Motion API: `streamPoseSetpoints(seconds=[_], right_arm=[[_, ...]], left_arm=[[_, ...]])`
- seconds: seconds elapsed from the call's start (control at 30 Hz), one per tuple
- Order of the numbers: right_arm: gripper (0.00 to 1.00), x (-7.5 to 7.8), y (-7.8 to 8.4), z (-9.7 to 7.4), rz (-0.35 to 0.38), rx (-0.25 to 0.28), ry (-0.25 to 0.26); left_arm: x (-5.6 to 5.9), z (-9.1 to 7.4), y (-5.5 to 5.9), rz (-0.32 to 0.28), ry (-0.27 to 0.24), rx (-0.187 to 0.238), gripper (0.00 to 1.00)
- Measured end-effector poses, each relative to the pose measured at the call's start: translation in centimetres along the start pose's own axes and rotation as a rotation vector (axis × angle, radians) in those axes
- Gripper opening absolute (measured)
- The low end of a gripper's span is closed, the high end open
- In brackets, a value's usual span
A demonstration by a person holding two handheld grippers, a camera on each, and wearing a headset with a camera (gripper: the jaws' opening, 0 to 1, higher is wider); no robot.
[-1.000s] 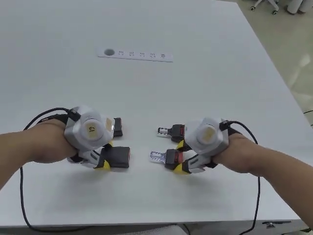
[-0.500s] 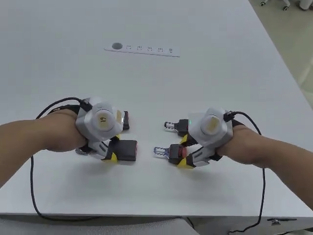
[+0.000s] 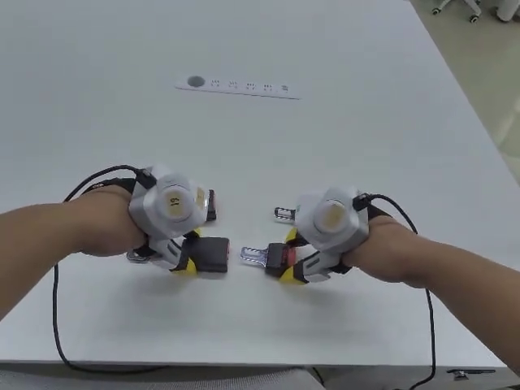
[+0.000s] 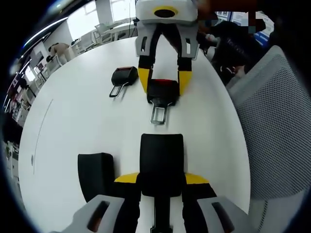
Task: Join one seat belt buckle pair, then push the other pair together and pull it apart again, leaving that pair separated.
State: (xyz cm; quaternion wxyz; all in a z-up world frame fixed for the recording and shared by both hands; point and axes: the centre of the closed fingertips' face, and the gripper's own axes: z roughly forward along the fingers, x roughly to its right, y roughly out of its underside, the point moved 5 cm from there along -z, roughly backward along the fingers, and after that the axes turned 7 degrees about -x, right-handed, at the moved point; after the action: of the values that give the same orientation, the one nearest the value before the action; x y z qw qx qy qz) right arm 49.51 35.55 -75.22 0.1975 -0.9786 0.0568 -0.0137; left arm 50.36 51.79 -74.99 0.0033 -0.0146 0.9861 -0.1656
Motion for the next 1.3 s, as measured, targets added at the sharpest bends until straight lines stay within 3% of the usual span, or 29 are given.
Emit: streamPoseSetpoints(seconds=[0.37, 0.73, 1.17, 1.3], right_arm=[[0.32, -0.5, -1.9, 0.6, -0.008, -0.013, 0.009], [0.32, -0.2, -1.9, 0.6, -0.046, -0.020, 0.008], [0.32, 0.0, -2.9, 1.2, -0.062, 0.016, -0.003], [0.31, 0.0, -3.1, 1.2, -0.065, -0.003, -0.015]], left_arm=[[-0.2, 0.1, 0.1, -0.011, 0.000, -0.010, 0.34], [-0.1, 0.1, 0.1, -0.007, -0.002, -0.014, 0.33], [0.0, 0.1, 0.0, 0.011, 0.003, -0.007, 0.33], [-0.1, 0.1, 0.0, 0.020, 0.008, 0.004, 0.33]])
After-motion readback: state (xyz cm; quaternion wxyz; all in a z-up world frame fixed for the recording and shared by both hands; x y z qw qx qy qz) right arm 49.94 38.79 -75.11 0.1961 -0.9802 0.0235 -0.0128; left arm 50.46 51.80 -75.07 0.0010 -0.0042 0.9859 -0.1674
